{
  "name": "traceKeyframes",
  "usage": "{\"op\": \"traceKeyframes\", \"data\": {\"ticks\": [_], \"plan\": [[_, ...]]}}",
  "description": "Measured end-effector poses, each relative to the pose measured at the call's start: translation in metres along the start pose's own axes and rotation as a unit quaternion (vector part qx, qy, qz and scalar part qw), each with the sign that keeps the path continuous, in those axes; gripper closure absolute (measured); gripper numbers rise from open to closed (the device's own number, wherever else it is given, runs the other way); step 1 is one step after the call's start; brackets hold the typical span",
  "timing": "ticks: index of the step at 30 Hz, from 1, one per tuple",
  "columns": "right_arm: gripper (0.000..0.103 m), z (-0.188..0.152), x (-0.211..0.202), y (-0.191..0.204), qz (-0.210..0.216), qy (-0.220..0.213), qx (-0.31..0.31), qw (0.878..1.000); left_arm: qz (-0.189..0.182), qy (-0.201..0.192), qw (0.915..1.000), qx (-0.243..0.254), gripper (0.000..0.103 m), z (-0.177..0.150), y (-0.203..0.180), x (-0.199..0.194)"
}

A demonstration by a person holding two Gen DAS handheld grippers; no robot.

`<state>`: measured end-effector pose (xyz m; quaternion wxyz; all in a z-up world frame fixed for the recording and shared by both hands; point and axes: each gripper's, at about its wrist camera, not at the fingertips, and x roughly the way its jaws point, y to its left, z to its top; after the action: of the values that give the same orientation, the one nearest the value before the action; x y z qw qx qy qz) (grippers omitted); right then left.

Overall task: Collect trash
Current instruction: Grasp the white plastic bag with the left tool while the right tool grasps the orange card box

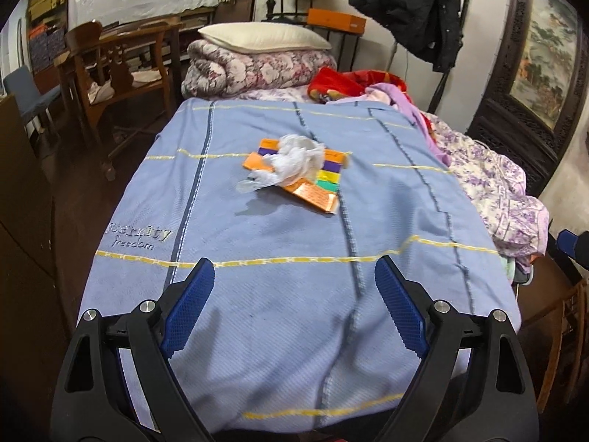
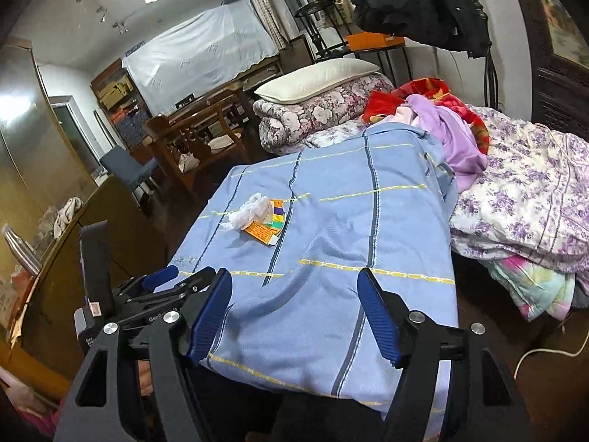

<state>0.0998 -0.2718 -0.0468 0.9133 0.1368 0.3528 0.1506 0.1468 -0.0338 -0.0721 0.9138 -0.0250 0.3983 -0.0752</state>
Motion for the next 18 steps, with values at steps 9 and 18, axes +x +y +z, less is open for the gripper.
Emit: {"op": "traceKeyframes", "data": {"ticks": [9, 18], "plan": [[0.032, 0.011, 0.036, -0.009, -0.001, 0.02, 0.007, 1.0, 0.016, 0.016, 0.9997, -0.003, 0.017, 0.017, 0.02, 0.035], [0.032, 0.014, 0.065, -0.025, -0.005, 0.035, 0.012, 0.999, 0.016, 0.013, 0.9997, -0.012, 0.017, 0.052, 0.033, 0.068]]}}
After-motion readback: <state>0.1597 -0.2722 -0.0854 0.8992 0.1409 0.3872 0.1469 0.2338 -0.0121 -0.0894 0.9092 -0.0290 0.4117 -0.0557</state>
